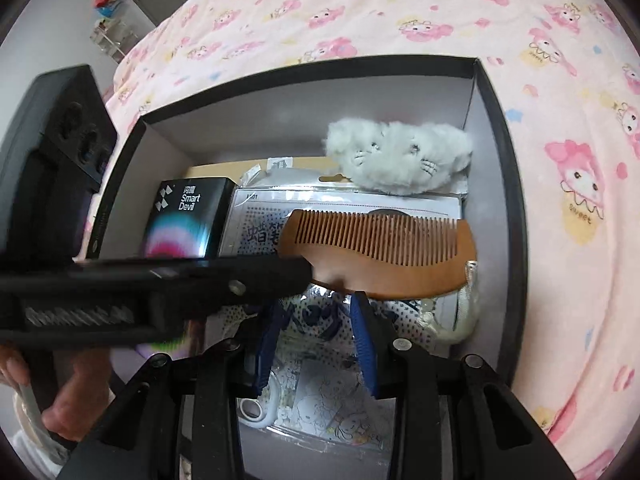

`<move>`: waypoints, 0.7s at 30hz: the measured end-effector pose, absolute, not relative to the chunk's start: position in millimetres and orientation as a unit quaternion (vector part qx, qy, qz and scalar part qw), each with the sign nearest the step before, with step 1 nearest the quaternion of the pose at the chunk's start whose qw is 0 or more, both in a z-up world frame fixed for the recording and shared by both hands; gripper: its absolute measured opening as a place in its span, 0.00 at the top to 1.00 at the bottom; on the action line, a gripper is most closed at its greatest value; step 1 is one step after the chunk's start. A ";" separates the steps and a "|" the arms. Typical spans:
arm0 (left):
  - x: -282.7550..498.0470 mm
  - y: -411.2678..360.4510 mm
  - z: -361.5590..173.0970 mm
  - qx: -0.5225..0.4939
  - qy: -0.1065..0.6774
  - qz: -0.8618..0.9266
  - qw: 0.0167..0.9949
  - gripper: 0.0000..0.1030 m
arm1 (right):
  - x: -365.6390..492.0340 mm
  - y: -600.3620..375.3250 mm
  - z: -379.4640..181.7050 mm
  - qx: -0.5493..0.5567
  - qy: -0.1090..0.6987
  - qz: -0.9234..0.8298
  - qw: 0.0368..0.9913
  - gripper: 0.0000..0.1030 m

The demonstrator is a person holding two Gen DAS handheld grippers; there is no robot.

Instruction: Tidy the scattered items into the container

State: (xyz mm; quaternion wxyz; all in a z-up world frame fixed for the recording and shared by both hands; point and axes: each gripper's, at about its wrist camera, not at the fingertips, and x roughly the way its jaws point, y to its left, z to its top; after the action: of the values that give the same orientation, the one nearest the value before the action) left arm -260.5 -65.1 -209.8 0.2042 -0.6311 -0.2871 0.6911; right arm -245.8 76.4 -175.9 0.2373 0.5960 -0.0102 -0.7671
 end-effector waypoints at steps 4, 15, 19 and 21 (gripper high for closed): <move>-260.3 -67.9 -207.6 -0.625 -0.293 0.694 0.204 0.74 | -252.1 71.8 -185.1 0.604 -0.011 -0.762 0.234 0.71; -253.2 -71.9 -162.0 -0.554 -0.221 0.784 0.169 0.65 | -238.9 84.1 -157.1 0.564 -0.008 -0.801 0.203 0.69; -235.3 -71.9 -130.9 -0.498 -0.160 0.845 0.115 0.51 | -225.9 94.3 -130.4 0.524 0.009 -0.839 0.148 0.68; -238.1 -78.1 -117.9 -0.471 -0.133 0.867 0.097 0.42 | -220.9 96.3 -121.3 0.509 0.012 -0.851 0.128 0.67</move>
State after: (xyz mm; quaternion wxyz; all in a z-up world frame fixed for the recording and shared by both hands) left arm -238.1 -78.1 -117.9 0.0967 -0.4713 -0.1328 0.8666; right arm -220.9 96.3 -121.3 0.1281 0.5091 0.0119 -0.8511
